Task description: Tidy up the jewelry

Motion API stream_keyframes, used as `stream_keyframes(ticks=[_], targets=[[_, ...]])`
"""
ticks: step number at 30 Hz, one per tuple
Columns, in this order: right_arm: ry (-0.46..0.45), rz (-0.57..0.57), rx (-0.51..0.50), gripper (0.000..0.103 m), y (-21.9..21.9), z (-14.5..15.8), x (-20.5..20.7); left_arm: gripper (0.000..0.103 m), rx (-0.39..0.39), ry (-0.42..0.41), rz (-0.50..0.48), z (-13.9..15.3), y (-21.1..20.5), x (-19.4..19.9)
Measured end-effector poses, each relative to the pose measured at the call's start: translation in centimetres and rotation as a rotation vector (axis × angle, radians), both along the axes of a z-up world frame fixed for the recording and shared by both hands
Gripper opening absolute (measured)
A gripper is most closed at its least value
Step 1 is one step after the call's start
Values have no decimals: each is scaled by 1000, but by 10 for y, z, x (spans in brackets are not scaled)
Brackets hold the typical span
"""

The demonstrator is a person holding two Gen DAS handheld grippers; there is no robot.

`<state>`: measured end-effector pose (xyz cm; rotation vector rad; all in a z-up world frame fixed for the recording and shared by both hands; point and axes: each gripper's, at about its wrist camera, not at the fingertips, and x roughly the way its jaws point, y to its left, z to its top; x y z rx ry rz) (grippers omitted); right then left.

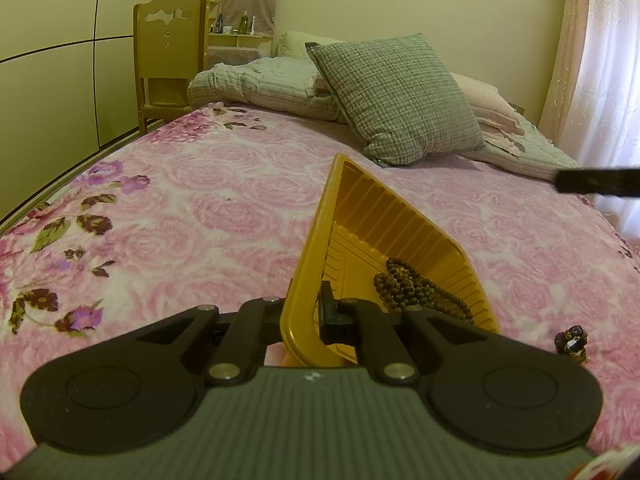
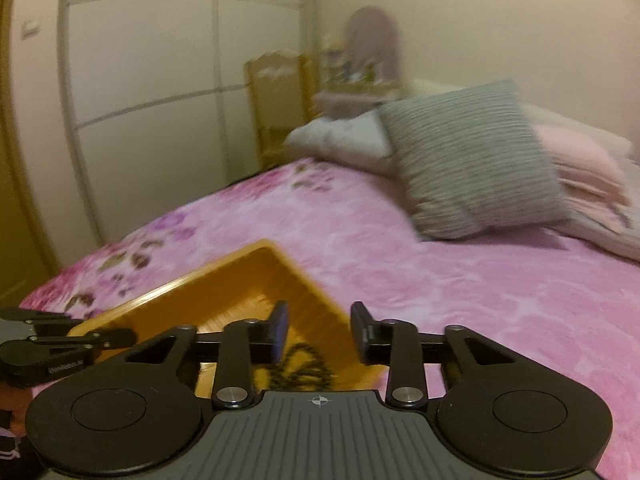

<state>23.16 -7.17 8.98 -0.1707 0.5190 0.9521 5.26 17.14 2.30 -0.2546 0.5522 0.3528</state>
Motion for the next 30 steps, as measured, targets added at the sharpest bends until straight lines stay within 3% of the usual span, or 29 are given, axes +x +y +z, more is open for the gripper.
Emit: stream_keyframes(ticks=[9,13,21,30], targets=[[16,-299,13,42,-97,-44,-14,6,3,5,-3,-1,1,-1],[90,-399,9,42,-130,-73,-16,6,4,6,-4,-1,0,-1],[145,-520,-22,42,-168,-113,-28,6,13,9,-7,0,0,-1],[180,-553,-57,42,-175,-146,-33,6,14,9,-8,0,0,-1]])
